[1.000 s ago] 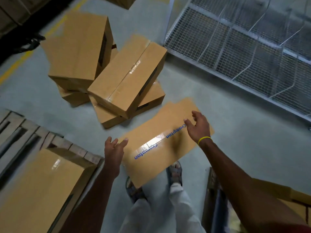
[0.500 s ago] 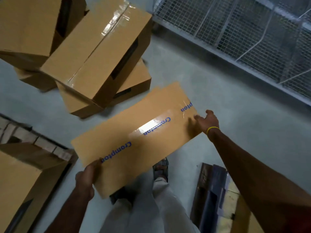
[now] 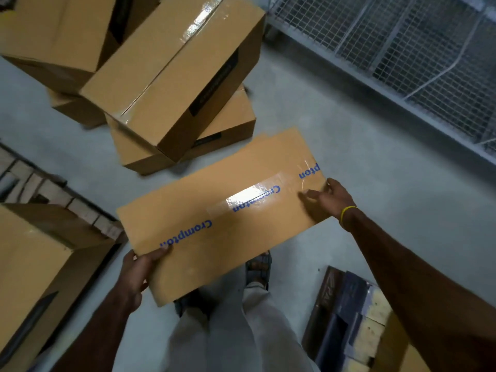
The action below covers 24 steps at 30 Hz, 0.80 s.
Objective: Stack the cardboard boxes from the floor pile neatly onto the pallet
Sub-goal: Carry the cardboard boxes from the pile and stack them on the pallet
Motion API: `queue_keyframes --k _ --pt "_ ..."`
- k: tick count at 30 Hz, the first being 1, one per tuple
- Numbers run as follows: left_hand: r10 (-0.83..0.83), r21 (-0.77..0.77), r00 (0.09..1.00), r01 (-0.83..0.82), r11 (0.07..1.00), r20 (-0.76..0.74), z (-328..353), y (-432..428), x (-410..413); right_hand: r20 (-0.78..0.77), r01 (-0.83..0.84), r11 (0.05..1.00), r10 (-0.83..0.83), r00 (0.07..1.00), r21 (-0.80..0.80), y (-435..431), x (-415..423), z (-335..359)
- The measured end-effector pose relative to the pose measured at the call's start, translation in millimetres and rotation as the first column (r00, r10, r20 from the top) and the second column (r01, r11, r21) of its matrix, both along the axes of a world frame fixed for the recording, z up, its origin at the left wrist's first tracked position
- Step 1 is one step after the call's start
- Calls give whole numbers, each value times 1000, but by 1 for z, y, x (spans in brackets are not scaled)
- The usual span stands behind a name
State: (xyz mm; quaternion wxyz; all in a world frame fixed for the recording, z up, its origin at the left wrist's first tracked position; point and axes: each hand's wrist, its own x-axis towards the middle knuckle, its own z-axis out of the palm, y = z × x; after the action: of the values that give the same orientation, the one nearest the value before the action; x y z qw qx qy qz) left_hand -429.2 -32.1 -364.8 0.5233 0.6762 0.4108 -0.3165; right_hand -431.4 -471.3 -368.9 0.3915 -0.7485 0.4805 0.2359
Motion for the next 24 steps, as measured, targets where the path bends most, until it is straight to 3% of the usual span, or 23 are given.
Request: queue_keyframes --k 6,10,24 --pt "78 52 994 -82 995 80 -8 23 -13 4 54 990 -54 999 -129 9 6 14" --pt "142 68 987 -147 987 70 30 23 -27 21 85 987 -83 996 -136 16 8 35" --pt "336 152 908 -380 912 252 124 114 -127 45 -216 957 229 972 -193 136 19 125"
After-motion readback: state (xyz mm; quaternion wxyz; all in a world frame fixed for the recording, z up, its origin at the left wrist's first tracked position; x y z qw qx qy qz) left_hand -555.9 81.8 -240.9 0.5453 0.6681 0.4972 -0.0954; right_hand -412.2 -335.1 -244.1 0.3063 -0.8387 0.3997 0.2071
